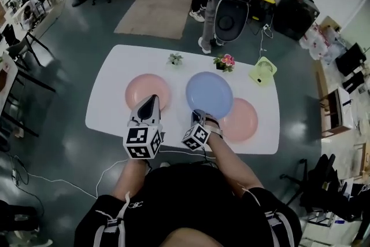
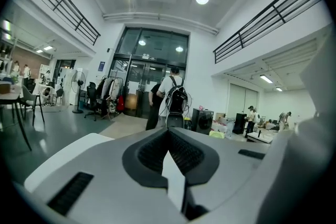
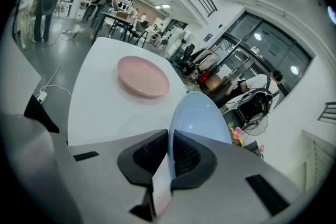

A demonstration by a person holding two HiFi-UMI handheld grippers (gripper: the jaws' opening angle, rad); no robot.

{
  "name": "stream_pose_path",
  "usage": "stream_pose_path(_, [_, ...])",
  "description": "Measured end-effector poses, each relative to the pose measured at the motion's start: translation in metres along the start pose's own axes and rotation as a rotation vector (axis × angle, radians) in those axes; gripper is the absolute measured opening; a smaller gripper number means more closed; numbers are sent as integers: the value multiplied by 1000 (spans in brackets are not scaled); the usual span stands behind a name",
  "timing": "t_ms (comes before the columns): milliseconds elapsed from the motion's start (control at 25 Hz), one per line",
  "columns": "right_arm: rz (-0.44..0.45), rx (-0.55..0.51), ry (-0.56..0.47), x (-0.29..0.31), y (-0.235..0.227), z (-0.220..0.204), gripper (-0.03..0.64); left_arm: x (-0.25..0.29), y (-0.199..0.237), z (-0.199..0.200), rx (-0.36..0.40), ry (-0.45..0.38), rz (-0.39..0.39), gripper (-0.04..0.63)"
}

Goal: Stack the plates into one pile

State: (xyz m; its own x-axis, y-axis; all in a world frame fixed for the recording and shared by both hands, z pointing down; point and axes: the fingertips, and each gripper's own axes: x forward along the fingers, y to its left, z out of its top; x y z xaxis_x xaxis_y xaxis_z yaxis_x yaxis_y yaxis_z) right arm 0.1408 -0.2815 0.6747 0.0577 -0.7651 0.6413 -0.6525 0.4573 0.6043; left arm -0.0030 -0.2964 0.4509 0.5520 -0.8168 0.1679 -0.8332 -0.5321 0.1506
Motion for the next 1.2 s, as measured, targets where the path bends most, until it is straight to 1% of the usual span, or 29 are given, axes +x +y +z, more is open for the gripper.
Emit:
stream_pose_path(200, [-65, 85, 72, -19, -26, -43, 43, 14, -35, 1, 18, 15, -90, 12])
stream_pose_path(400, [-120, 169, 163, -35, -38, -96, 43, 30, -73, -4, 42, 31, -182, 12])
stream_pose_path(640, [-130, 253, 253, -44, -38, -154, 45, 45, -115, -10, 76, 49, -264, 12])
stream_pose_path(800, [-113, 305, 288, -40, -32, -176, 48, 50, -128, -11, 94, 53, -293, 12])
stream_pose_path(880, [-92, 308, 296, -37, -24, -184, 53, 49, -131, -12, 100, 55, -300, 12])
stream_pose_path(1000, [-89, 303, 295, -33, -20, -190, 54, 48, -133, -13, 104, 60, -299, 12])
stream_pose_path(1080, [-85, 330, 286, -31, -19, -191, 58, 47, -131, -13, 104, 63, -291, 12])
stream_pose_path(1120, [-77, 357, 275, -31, -18, -190, 72, 47, -130, -13, 103, 64, -285, 12])
stream_pose_path(1200, [-52, 419, 243, -33, -17, -187, 134, 48, -126, -13, 100, 68, -272, 12])
